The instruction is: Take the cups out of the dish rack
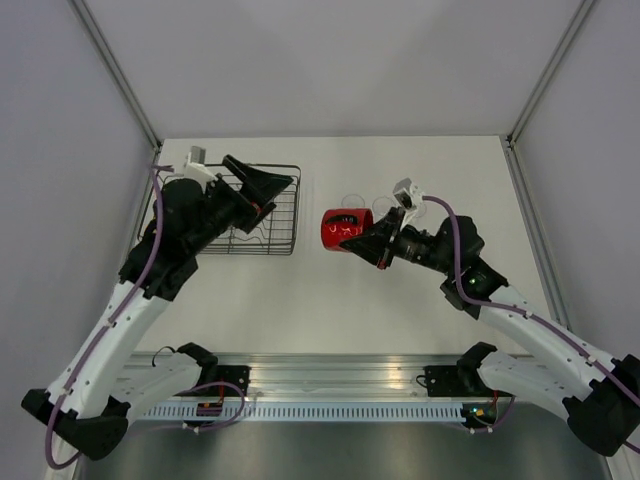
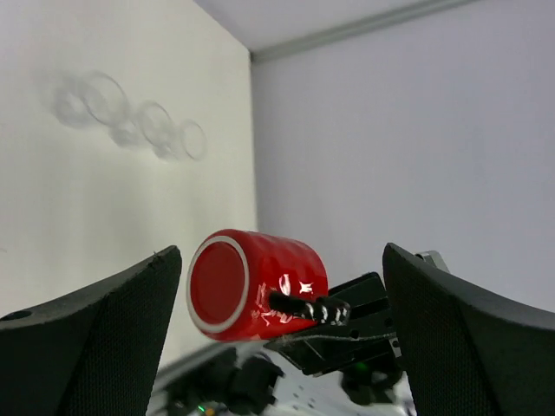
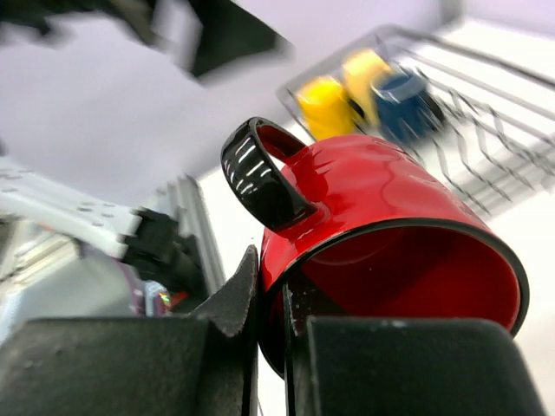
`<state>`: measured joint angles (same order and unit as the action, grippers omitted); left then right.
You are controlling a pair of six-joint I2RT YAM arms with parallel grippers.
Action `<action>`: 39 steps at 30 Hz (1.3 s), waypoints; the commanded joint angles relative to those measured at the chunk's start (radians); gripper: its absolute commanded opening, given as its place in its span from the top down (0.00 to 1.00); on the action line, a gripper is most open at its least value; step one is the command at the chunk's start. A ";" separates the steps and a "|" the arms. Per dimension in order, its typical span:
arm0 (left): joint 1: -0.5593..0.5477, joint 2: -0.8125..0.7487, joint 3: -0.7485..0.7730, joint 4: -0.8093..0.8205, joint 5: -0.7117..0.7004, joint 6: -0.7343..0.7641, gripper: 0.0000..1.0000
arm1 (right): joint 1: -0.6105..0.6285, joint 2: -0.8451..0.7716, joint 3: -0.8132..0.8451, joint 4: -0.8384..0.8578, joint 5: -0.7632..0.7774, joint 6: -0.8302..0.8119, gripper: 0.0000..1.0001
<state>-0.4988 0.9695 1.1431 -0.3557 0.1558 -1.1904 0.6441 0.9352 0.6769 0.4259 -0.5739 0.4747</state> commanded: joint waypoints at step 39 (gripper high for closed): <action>0.006 -0.333 -0.019 -0.428 -0.780 0.907 0.00 | 0.146 1.067 0.943 -1.220 0.720 -0.288 1.00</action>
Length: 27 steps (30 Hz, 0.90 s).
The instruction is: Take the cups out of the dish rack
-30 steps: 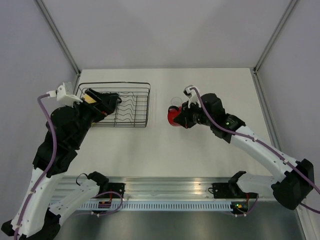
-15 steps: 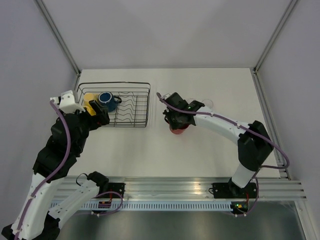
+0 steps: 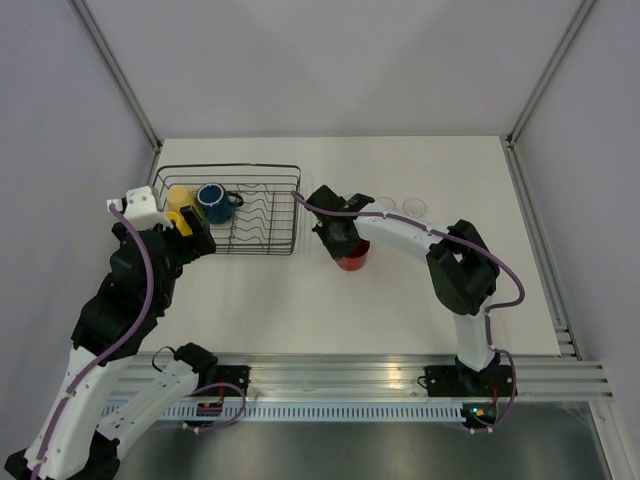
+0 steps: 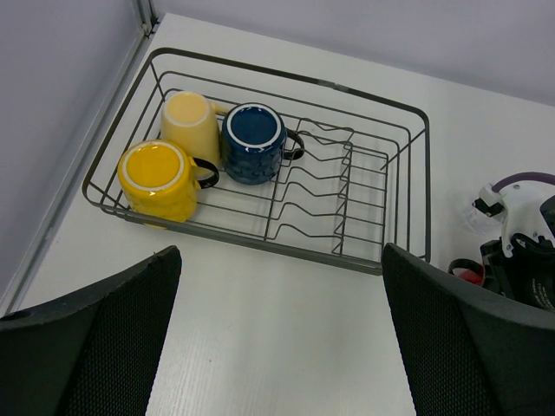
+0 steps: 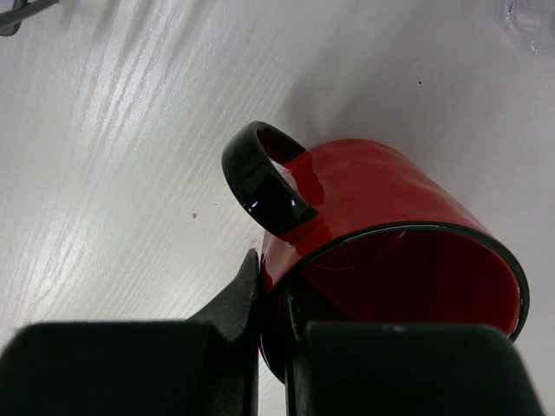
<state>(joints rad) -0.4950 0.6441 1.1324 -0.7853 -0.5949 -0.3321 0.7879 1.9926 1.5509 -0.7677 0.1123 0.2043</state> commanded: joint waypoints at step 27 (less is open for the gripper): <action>0.241 0.414 0.161 -0.058 0.188 -0.142 0.00 | -0.003 -0.476 0.006 -0.001 0.098 -0.016 0.26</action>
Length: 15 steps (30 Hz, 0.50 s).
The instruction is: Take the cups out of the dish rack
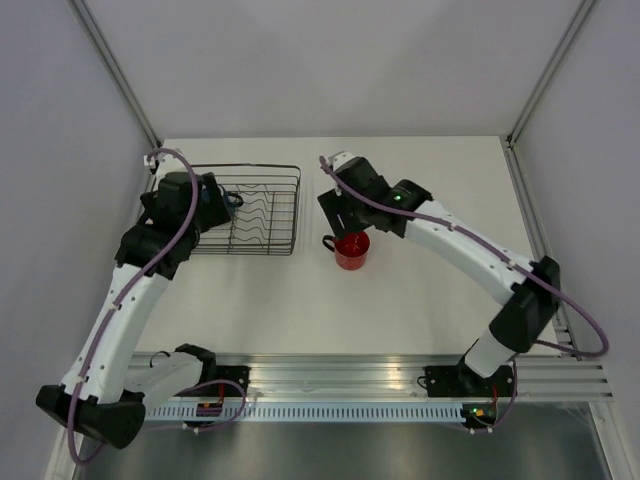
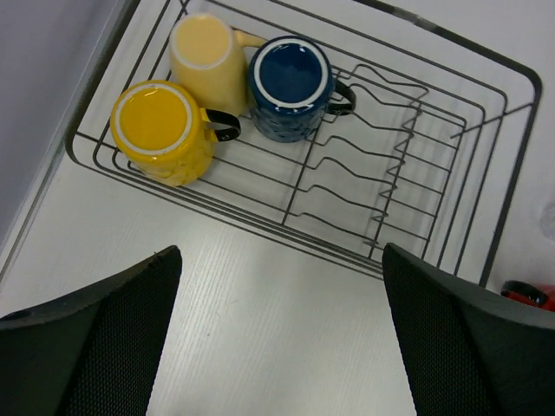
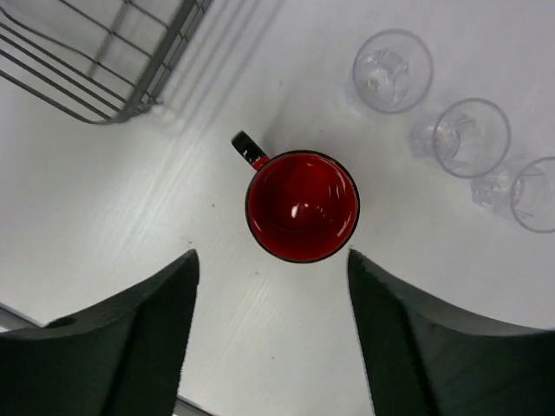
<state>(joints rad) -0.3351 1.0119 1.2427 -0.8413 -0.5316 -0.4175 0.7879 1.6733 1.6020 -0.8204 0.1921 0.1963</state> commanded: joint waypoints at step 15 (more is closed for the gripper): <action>0.294 0.480 0.199 0.028 0.203 -0.408 0.00 | -0.006 -0.582 -0.470 0.383 -0.066 0.049 0.02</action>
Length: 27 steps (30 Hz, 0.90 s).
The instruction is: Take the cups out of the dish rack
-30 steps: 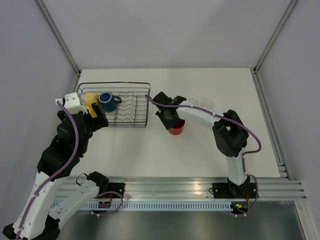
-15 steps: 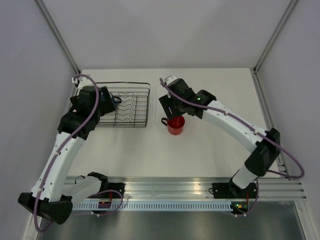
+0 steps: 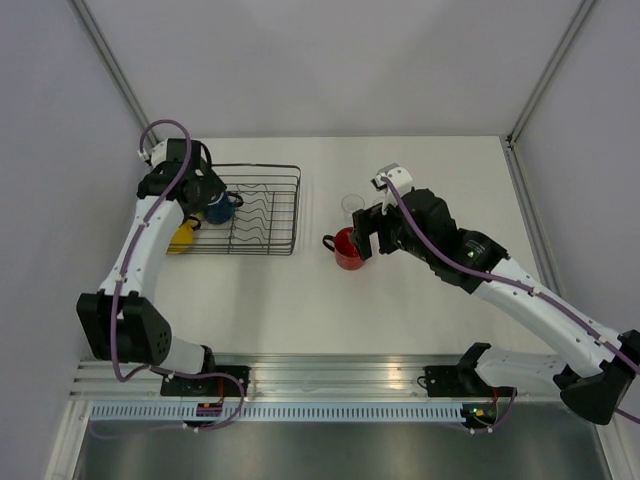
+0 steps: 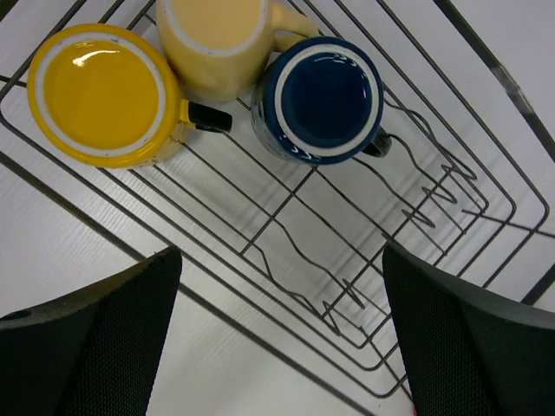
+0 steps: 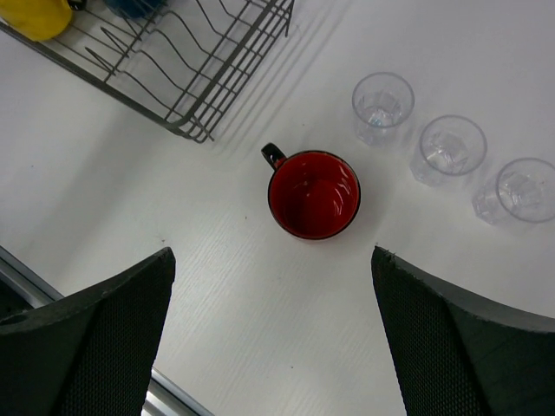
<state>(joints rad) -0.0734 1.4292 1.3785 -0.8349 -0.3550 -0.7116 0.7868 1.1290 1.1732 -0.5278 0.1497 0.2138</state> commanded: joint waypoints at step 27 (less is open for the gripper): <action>0.070 0.560 0.390 -0.030 0.018 -0.192 0.00 | -0.003 -0.063 -0.142 0.147 -0.070 0.007 0.02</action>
<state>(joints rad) -0.0059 1.9568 1.7123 -0.8459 -0.3141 -0.8818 0.7868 1.0714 1.0325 -0.4183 0.0841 0.2306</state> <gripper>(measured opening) 0.994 0.976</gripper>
